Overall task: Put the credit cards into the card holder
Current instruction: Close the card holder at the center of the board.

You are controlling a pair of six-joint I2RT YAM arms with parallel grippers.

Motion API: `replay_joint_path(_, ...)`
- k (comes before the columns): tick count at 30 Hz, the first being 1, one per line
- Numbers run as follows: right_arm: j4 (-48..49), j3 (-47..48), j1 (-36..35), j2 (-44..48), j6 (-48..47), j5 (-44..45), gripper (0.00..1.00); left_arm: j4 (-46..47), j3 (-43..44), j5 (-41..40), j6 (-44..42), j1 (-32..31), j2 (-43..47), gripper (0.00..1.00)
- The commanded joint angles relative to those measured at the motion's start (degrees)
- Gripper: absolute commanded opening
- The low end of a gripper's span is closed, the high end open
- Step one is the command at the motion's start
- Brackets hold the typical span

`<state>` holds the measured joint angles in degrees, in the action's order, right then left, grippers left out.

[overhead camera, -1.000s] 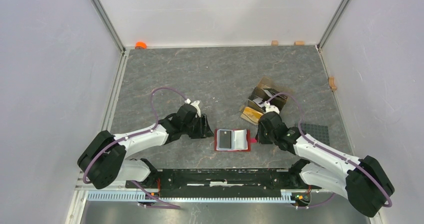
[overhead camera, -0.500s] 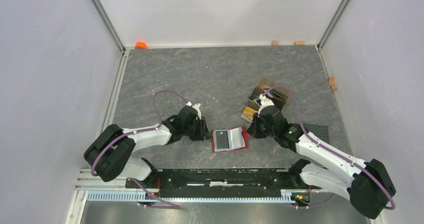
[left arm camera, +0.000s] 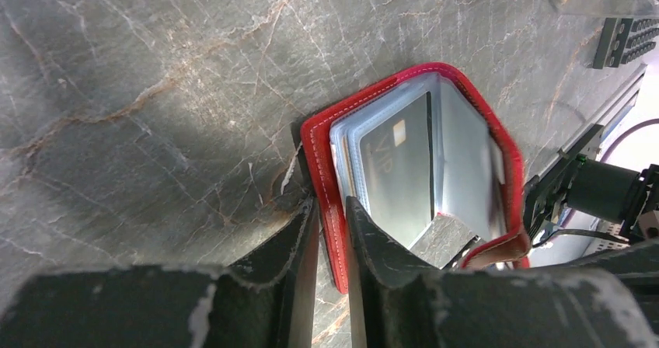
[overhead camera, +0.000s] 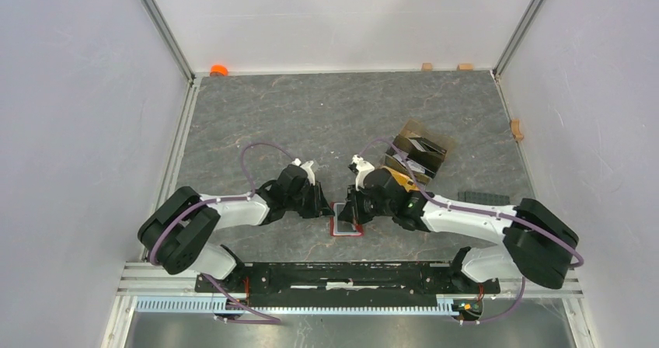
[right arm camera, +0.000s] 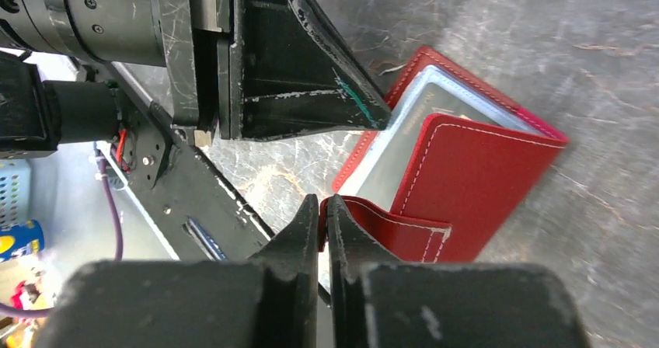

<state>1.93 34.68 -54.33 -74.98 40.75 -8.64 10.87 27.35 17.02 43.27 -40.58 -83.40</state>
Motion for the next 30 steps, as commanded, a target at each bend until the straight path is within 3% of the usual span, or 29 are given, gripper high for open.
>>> replay_joint_path(1, 8.77, 2.1, -0.26, -1.6, 1.42, -5.17, 0.12, -1.93, -1.34, -2.04, 0.91, 0.21, 2.59, 0.26)
replay_joint_path(5, 6.54, 6.63, -0.27, 0.75, -4.18, -9.23, 0.48, -5.3, -1.1, -3.44, -0.01, 0.79, 6.14, 0.29)
replay_joint_path(9, -9.12, 15.08, 0.2, 4.88, -12.13, -3.46, 0.6, -8.32, -0.75, -4.16, -0.68, 1.83, 9.3, 0.31)
replay_joint_path(13, -22.89, 18.45, 3.9, 8.74, -14.91, 9.38, 0.61, -9.82, -0.64, -4.45, -1.07, 3.06, 11.58, 0.32)
replay_joint_path(17, -30.83, 14.45, 10.8, 11.57, -12.43, 14.94, 0.56, -10.59, -0.37, -4.28, -1.77, 3.83, 12.52, 0.32)
replay_joint_path(27, -39.68, 3.34, 14.66, 19.8, -7.01, 24.85, 0.47, -12.48, -0.72, -3.74, -2.04, 4.8, 13.25, 0.32)
replay_joint_path(30, -37.04, -1.03, 17.36, 21.6, -7.55, 22.19, 0.46, -12.46, -0.72, -3.74, -2.05, 4.85, 13.26, 0.32)
